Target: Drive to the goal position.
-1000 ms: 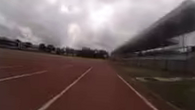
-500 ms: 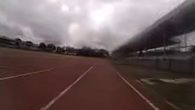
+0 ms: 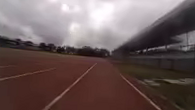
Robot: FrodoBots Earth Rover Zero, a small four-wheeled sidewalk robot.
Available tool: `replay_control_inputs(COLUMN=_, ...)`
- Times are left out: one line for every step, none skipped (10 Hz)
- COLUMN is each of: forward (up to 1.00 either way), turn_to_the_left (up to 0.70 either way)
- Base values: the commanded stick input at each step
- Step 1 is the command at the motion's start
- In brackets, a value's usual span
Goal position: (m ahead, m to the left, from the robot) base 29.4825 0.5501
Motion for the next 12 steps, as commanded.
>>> replay_control_inputs(forward=0.7, turn_to_the_left=0.0)
replay_control_inputs(forward=0.7, turn_to_the_left=0.0)
replay_control_inputs(forward=0.7, turn_to_the_left=0.0)
replay_control_inputs(forward=0.7, turn_to_the_left=0.0)
replay_control_inputs(forward=0.7, turn_to_the_left=0.0)
replay_control_inputs(forward=0.7, turn_to_the_left=-0.23)
replay_control_inputs(forward=0.7, turn_to_the_left=-0.25)
replay_control_inputs(forward=0.7, turn_to_the_left=-0.25)
replay_control_inputs(forward=0.7, turn_to_the_left=-0.25)
replay_control_inputs(forward=0.7, turn_to_the_left=-0.25)
replay_control_inputs(forward=0.7, turn_to_the_left=-0.25)
replay_control_inputs(forward=0.7, turn_to_the_left=-0.15)
